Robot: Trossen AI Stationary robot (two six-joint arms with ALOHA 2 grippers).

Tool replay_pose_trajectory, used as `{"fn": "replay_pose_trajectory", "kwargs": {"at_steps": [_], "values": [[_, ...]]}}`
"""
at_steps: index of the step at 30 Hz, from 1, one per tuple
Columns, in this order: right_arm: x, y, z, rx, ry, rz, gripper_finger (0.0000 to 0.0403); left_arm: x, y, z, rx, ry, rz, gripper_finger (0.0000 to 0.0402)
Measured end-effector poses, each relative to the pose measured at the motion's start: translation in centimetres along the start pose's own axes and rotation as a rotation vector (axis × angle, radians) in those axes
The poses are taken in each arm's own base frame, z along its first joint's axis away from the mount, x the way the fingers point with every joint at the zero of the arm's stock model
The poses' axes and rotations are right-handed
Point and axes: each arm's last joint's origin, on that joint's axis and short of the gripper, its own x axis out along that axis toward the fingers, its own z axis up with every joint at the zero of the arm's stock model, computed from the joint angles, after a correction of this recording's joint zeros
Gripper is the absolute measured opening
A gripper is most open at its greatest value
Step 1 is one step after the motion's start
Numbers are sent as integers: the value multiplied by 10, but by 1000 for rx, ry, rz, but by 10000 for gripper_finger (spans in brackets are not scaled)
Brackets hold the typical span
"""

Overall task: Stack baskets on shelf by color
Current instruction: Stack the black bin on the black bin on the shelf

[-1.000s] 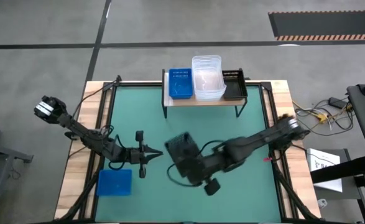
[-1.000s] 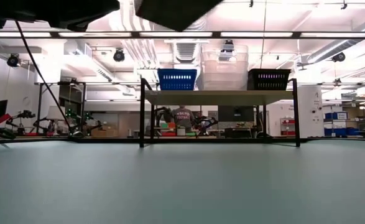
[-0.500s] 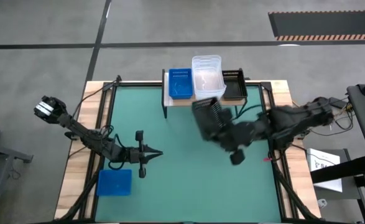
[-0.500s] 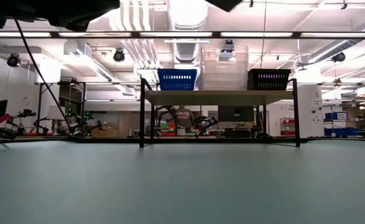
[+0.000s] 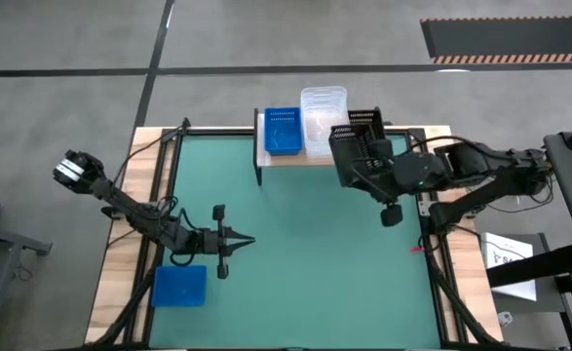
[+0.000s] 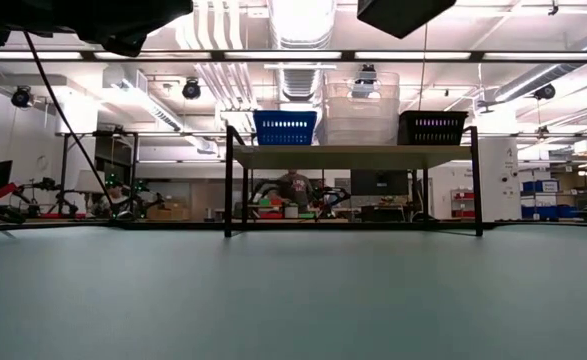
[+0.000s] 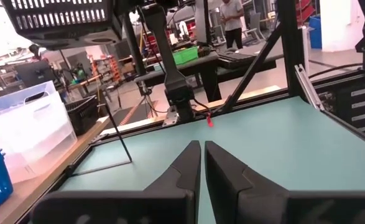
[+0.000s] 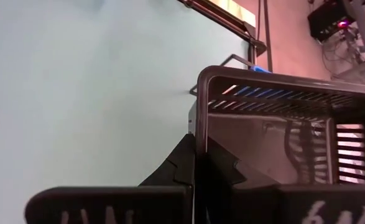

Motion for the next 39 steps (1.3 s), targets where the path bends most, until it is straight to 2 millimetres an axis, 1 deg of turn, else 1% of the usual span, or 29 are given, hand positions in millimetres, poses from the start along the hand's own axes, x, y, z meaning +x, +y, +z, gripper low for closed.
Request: {"fn": "replay_pose_trajectory", "kwargs": {"at_steps": [5,11,17,20,22,25,28,31,35,39], "values": [[-7,-1,-9,-21,-9,-9,8,0,0,0,-3,0,0,6],[-12,-5,-14,-30,-12,-28,8,0,0,0,-26,0,-1,6],[-13,-13,-19,-28,3,-60,8,0,0,0,-26,1,-1,6],[-12,-20,-23,-1,28,-85,8,0,0,0,-26,1,-1,6],[-10,-29,-27,25,58,-123,8,0,0,0,-26,1,-1,6],[-6,-50,-40,58,128,-173,8,0,0,0,-26,1,-1,6],[-1,-72,-57,142,144,-114,8,0,0,0,-26,1,-1,6],[1,-92,-76,235,168,-94,8,0,0,0,-26,1,-1,6],[4,-113,-97,313,181,-69,8,0,0,0,-26,1,-1,6],[10,-124,-109,350,176,-18,8,0,0,0,-26,1,-1,6]]}}
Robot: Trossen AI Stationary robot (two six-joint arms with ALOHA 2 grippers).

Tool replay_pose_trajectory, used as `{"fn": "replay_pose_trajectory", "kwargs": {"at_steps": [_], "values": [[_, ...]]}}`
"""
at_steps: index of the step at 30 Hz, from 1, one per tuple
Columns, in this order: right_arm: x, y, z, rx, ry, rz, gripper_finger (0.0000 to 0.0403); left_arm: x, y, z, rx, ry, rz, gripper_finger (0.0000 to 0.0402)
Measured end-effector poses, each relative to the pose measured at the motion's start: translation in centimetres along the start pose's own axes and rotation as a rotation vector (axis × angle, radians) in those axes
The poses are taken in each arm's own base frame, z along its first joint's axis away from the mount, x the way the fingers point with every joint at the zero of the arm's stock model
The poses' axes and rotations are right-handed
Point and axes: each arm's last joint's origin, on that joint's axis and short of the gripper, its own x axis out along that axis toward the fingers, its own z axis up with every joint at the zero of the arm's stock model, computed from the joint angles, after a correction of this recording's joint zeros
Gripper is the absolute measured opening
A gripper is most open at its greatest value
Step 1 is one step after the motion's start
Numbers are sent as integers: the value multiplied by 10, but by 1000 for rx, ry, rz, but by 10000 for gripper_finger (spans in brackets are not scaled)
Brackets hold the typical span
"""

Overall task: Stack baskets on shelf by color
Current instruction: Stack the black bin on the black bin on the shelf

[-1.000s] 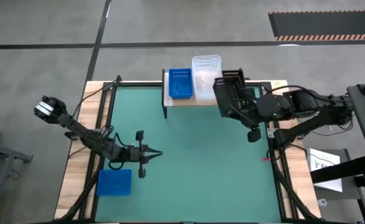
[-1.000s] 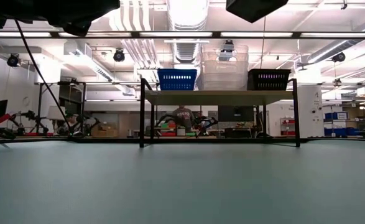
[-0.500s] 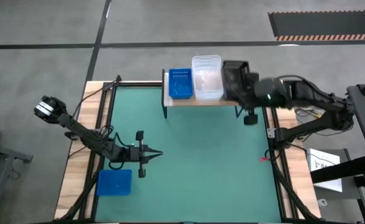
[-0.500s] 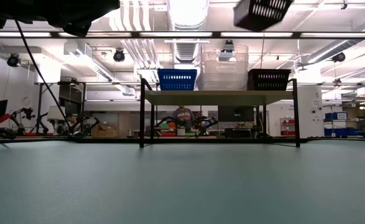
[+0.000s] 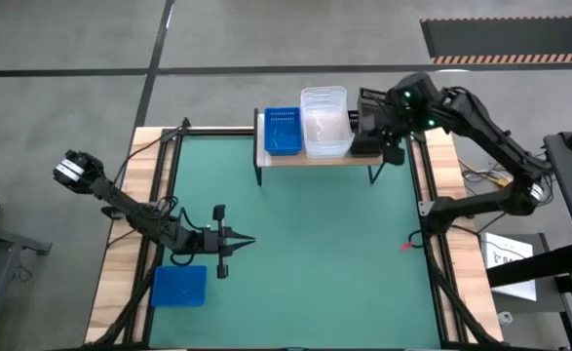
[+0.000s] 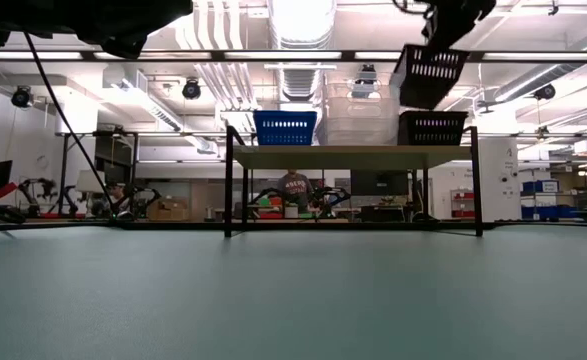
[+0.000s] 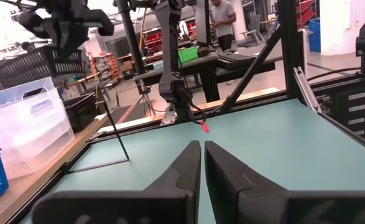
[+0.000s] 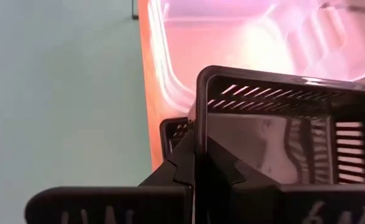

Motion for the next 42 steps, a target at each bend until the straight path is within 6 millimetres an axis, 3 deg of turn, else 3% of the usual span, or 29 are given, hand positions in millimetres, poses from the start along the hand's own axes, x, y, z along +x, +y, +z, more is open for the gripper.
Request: {"fn": "replay_pose_trajectory", "kwargs": {"at_steps": [9,20,34,39,42], "values": [[36,-10,-9,46,104,81,8,0,0,0,0,0,0,6],[59,-18,-10,113,182,87,14,0,0,-1,2,3,-1,6],[56,-17,-12,150,227,46,91,-1,0,-2,-9,7,-2,6],[49,-18,-13,135,262,-47,79,-1,0,-3,-24,8,-2,6],[55,-21,-13,131,280,-80,56,-1,0,-3,-42,7,-2,6]]}}
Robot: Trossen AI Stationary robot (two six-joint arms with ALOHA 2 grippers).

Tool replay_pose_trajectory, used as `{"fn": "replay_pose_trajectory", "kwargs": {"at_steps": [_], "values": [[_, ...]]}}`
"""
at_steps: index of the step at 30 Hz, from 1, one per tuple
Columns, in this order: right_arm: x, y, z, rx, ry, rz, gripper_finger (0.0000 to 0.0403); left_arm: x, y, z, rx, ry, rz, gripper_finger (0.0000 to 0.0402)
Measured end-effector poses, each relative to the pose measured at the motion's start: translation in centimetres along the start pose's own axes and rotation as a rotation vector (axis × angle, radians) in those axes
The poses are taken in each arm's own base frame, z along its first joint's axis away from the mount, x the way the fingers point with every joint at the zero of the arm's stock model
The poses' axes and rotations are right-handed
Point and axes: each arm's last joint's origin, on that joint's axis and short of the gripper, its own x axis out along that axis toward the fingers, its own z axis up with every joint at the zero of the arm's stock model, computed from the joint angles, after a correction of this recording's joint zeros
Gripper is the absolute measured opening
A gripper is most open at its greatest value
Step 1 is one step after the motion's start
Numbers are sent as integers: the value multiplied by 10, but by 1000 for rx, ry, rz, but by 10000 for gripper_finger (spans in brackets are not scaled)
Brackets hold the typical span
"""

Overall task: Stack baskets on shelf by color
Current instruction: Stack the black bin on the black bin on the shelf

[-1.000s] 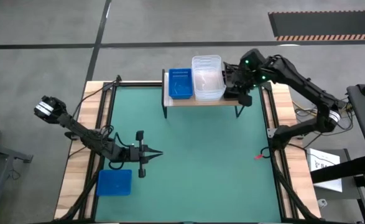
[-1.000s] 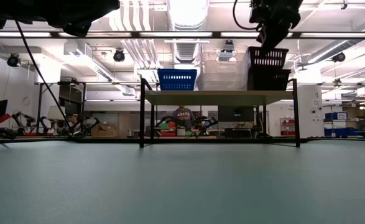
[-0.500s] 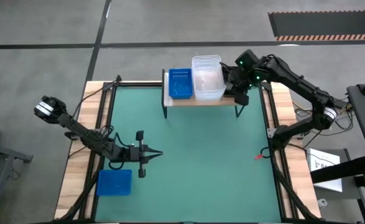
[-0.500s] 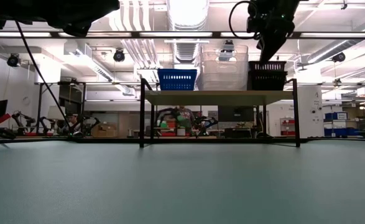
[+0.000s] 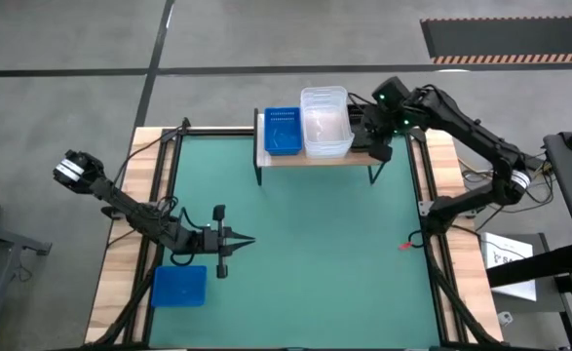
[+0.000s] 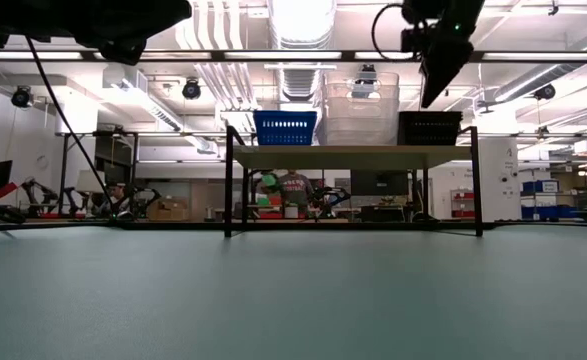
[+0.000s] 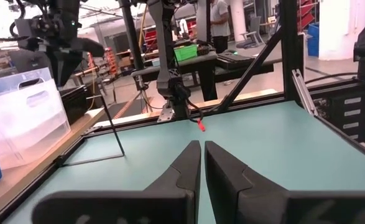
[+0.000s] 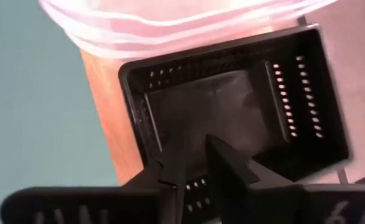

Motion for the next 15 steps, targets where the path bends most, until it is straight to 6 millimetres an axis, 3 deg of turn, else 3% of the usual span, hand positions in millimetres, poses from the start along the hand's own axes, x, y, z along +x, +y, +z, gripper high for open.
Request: {"fn": "replay_pose_trajectory", "kwargs": {"at_steps": [8,15], "values": [[26,1,-1,-17,88,73,10,0,0,0,-29,0,0,6],[22,5,-1,-31,95,88,9,3,-1,7,-51,-19,3,6]]}}
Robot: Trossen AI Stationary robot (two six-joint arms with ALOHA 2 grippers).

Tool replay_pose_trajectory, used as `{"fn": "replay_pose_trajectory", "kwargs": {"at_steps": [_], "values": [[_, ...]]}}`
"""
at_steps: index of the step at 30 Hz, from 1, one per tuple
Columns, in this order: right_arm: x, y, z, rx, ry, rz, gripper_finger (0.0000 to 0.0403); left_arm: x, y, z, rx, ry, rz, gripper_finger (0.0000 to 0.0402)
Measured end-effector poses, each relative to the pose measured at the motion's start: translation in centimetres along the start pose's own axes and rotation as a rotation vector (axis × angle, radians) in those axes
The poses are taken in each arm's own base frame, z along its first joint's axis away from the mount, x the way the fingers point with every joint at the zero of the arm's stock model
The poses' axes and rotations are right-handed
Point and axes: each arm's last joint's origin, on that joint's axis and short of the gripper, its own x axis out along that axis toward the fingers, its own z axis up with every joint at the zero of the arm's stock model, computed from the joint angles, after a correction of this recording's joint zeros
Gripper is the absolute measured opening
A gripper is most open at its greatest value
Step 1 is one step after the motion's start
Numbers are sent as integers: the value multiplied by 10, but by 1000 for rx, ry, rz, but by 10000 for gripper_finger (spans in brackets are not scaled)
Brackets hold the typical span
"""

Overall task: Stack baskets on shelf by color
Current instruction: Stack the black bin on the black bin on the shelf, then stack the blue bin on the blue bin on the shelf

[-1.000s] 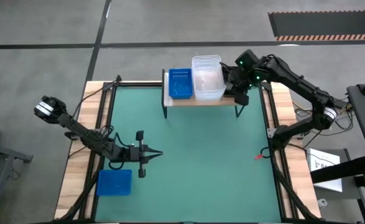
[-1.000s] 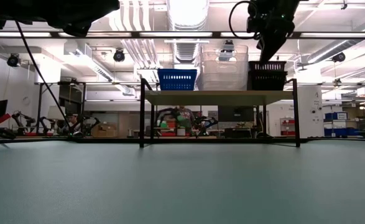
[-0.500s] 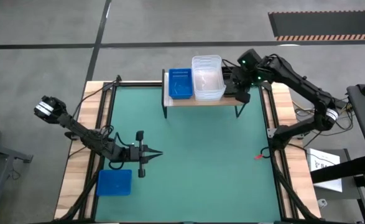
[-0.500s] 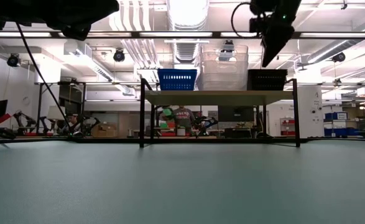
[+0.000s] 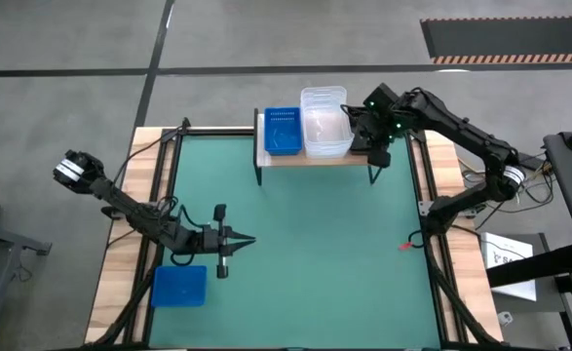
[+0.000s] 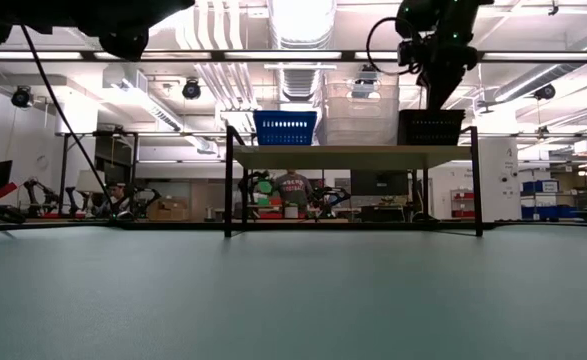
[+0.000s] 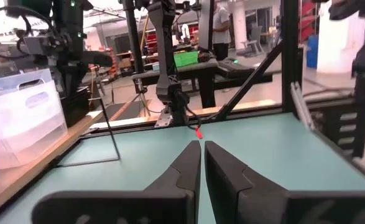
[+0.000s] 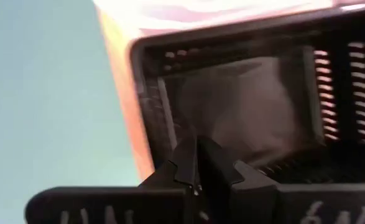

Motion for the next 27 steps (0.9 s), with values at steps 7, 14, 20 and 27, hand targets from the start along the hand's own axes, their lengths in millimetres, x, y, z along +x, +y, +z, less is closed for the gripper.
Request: {"fn": "replay_pose_trajectory", "kwargs": {"at_steps": [7,14,20,27], "values": [[-35,4,0,39,-103,-70,9,6,-3,7,-217,-12,9,6],[-74,39,-10,17,-247,-72,9,22,-29,-2,-549,338,191,2],[-103,75,-22,-52,-408,-32,9,24,-53,28,-712,914,579,0],[-112,100,-22,-182,-552,8,9,45,-84,39,-709,1383,774,0]]}}
